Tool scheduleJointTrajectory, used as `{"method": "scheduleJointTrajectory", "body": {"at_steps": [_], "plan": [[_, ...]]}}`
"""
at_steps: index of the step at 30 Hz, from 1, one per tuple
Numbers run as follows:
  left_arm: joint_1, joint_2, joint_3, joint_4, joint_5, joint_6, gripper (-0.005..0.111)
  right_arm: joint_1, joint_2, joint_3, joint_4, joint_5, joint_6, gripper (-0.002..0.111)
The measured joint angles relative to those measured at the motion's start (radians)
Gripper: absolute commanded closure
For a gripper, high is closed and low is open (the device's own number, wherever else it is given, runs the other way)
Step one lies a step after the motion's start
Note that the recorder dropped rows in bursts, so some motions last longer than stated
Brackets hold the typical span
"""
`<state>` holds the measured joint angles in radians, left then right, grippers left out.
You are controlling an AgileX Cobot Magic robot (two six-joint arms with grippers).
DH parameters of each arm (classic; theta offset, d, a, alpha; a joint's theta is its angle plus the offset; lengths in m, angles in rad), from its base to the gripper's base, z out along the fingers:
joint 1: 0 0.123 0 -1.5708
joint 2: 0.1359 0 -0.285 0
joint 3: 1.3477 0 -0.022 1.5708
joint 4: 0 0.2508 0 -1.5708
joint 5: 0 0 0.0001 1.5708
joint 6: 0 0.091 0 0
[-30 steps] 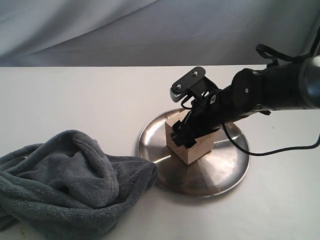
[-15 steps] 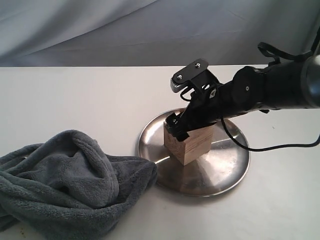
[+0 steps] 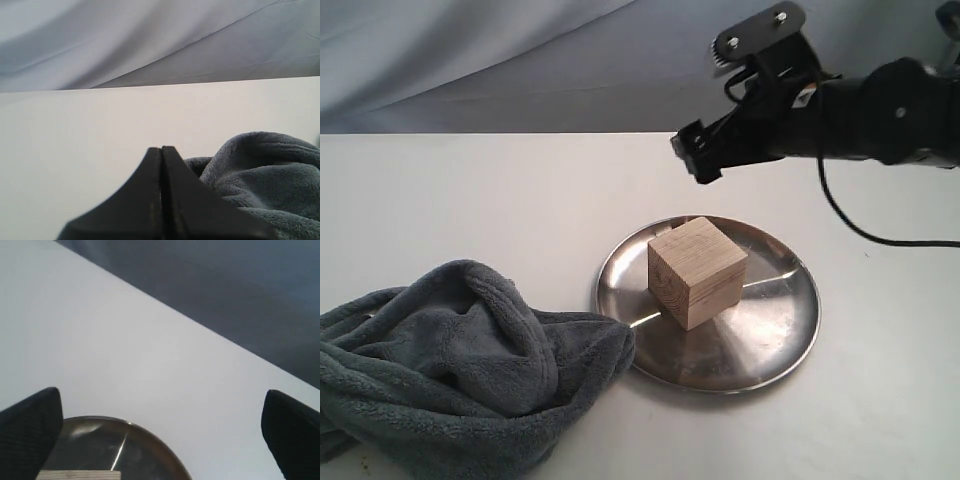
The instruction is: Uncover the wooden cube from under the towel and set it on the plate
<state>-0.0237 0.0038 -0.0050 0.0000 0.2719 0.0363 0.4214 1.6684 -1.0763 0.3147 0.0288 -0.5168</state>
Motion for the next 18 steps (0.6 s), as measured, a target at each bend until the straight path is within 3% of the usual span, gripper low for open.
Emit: {"method": "scheduleJointTrajectory", "body": {"at_steps": [5,10,18], "plan": [[0.0,0.0,0.0,0.0,0.0,0.0,0.107,-0.071,-0.095,0.0,0.002,0.045,0.014,0.038],[0.0,0.0,0.0,0.0,0.0,0.0,0.107,-0.126,-0.194,0.053,0.002,0.033,0.018,0.053],[0.0,0.0,0.0,0.0,0.0,0.0,0.107,-0.173,-0.344,0.261,0.002,-0.088,0.018,0.09]]}}
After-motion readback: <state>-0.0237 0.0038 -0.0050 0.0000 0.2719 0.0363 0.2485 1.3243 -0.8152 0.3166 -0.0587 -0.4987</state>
